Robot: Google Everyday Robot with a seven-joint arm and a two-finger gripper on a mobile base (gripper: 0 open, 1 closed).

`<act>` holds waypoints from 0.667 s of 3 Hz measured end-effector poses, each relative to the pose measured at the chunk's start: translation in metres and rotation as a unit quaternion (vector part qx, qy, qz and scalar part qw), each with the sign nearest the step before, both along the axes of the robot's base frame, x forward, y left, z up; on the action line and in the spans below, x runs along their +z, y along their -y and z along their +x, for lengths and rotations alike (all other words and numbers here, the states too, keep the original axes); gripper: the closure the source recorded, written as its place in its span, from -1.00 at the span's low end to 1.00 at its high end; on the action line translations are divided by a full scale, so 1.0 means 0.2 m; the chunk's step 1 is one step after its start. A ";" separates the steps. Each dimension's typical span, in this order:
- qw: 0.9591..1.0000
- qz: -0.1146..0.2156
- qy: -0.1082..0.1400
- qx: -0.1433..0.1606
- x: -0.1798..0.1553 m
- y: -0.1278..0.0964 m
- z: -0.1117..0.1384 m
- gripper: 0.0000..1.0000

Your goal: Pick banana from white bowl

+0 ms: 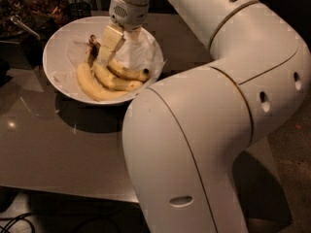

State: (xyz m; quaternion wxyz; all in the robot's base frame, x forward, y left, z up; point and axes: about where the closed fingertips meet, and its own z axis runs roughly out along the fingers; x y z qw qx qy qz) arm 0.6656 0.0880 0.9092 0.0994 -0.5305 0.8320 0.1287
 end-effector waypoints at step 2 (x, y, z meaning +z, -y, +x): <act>0.999 0.001 0.035 0.017 0.10 -0.06 0.04 -1.00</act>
Offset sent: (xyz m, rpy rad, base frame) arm 0.0039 0.0068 0.0189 -0.0045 -0.0555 0.0338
